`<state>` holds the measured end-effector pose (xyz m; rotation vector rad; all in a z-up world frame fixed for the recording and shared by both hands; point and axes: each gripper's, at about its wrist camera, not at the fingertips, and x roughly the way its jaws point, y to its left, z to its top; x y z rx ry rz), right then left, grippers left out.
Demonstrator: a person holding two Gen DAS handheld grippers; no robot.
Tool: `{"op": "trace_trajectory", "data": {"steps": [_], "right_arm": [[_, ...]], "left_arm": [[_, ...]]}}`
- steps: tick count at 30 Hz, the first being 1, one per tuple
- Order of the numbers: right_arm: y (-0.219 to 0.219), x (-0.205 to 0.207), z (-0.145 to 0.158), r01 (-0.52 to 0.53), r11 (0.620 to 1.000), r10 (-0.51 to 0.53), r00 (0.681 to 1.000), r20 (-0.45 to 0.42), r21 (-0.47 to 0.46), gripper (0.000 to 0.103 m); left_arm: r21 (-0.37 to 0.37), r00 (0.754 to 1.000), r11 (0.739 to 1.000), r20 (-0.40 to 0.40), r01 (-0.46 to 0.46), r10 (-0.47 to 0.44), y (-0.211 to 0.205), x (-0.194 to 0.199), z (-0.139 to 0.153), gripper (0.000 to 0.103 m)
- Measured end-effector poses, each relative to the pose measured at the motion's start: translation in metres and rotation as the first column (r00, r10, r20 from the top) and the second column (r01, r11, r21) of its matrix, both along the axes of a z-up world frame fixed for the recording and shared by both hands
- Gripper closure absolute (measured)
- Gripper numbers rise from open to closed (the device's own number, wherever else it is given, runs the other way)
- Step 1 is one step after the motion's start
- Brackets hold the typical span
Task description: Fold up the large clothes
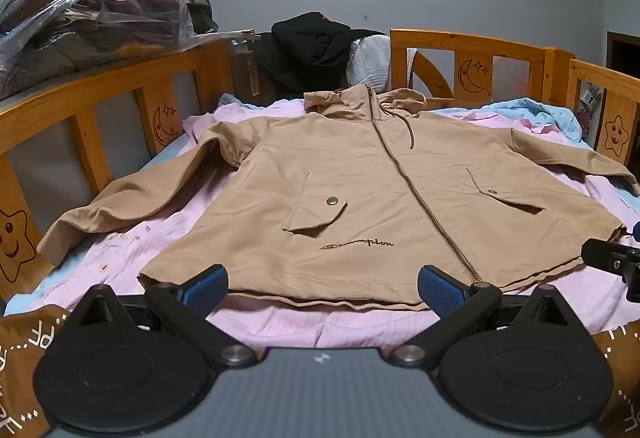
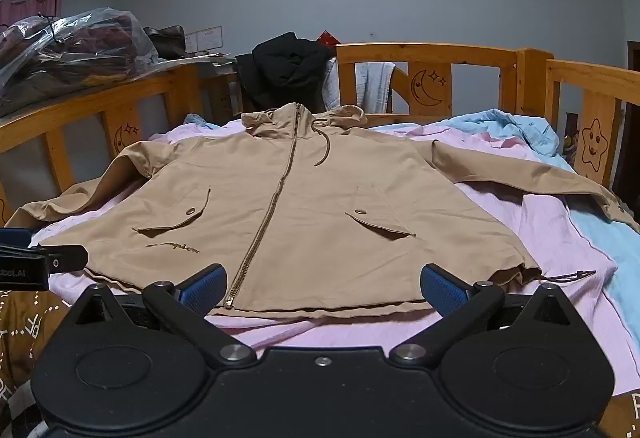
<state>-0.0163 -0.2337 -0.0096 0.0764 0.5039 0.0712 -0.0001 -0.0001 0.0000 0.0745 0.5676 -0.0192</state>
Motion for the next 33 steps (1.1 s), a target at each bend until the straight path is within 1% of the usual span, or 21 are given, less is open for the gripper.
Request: {"op": "trace_trajectory", "data": {"steps": [33], "right_arm": [[-0.0009,0.0002,-0.0006,0.003,1.0,-0.003,1.0,-0.001,0.005,0.0]], "left_arm": [[0.021,1.0,1.0,0.002,0.002,-0.002,-0.0013,-0.0021,0.002,0.0]]}}
